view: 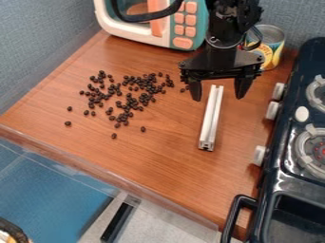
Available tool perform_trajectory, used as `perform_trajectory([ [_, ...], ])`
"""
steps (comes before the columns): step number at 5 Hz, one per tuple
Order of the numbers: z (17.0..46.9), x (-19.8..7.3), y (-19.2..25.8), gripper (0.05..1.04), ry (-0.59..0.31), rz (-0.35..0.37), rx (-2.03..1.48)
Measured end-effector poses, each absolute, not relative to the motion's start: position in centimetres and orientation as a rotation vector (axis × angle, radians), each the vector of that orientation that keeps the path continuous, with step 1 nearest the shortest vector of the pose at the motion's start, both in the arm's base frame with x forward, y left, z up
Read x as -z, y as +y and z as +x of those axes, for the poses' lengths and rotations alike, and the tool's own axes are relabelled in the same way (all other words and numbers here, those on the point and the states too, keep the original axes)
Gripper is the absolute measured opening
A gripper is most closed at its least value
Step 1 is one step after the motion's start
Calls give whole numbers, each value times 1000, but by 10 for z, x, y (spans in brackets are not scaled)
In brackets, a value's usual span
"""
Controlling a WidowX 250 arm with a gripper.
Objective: Sweep into pile
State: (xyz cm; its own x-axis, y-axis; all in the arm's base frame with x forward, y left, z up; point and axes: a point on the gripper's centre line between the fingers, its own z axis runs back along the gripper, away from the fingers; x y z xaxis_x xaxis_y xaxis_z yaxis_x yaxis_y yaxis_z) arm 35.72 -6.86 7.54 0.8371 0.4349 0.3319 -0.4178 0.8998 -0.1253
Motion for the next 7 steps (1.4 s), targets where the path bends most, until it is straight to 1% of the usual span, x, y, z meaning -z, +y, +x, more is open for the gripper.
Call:
perform_trajectory([
  [1,367,-82,-60,999,-355,-87,-503],
  [2,371,-83,-56,999,-326,-106,-518],
  [3,375,-77,-51,999,-310,-108,-516],
  [4,373,-66,-49,999,-299,-86,-498],
  [6,358,-49,-66,999,-283,-59,-429],
  [7,350,-34,-72,999,-271,-33,-405],
])
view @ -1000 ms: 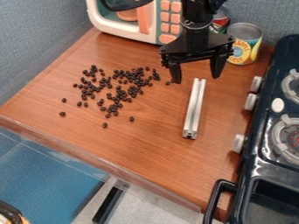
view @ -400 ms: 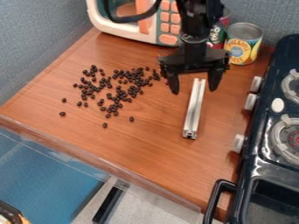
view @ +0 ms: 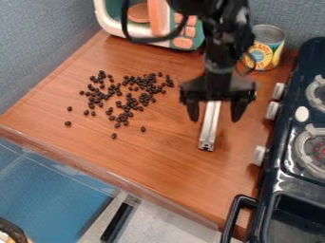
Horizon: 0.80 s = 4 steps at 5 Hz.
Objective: Sweep into pile
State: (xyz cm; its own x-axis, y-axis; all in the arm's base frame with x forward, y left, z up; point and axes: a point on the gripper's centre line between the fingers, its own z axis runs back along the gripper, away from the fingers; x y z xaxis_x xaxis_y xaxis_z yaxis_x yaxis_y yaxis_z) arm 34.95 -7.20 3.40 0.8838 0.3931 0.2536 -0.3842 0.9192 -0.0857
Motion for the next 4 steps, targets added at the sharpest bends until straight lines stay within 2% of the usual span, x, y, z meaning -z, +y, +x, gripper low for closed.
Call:
perform_trajectory([
  [1,351,-22,-71,993,-270,-16,-411],
  [2,354,-13,-70,924,-261,2,-419],
  [3,360,-13,-69,629,-264,-5,-434],
  [4,356,-13,-69,393,-227,-23,-460],
])
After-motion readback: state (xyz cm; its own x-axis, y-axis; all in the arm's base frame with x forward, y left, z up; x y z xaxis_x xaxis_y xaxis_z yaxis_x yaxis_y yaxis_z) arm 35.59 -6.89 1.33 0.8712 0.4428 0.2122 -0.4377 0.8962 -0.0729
